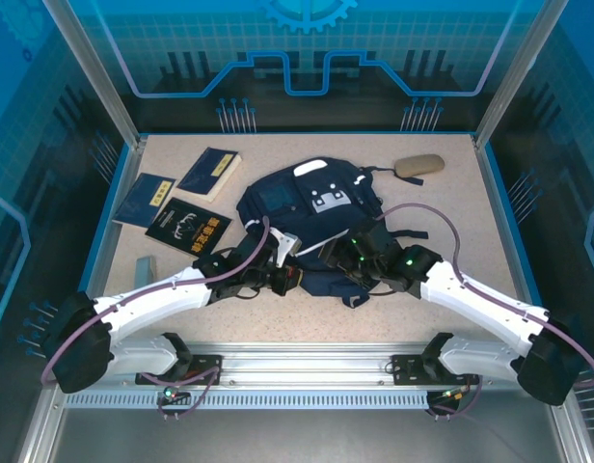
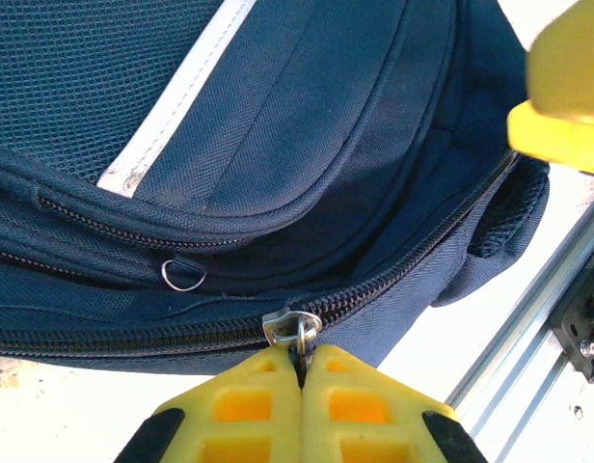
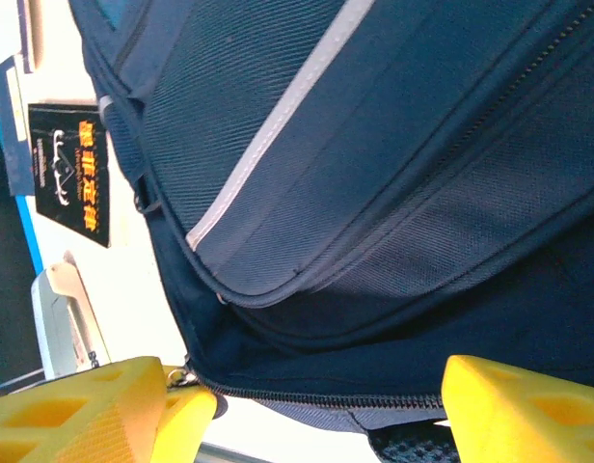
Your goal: Pack books, pencil case, and school supplies into a backpack
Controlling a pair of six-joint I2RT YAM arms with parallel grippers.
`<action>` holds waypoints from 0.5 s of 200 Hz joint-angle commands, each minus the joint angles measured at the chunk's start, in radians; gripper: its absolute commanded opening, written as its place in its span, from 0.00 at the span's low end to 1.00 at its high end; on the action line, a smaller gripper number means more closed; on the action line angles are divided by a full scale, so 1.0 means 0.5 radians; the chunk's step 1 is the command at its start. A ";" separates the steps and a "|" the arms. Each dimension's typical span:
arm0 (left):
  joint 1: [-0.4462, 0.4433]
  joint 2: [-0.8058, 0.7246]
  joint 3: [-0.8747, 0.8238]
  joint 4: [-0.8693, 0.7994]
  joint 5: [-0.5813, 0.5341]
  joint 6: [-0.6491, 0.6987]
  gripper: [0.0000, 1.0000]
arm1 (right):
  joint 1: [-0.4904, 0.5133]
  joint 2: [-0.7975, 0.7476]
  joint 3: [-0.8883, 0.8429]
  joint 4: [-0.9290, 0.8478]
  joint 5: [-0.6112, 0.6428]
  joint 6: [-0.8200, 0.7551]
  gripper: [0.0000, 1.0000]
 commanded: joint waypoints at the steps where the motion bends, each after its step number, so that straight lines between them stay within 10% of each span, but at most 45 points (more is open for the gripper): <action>1: -0.009 -0.003 0.046 0.143 0.022 -0.024 0.00 | 0.019 0.040 -0.023 -0.081 0.096 0.169 0.77; 100: -0.009 0.087 0.001 0.140 0.005 -0.011 0.00 | 0.171 0.081 0.181 -0.533 0.504 0.431 0.77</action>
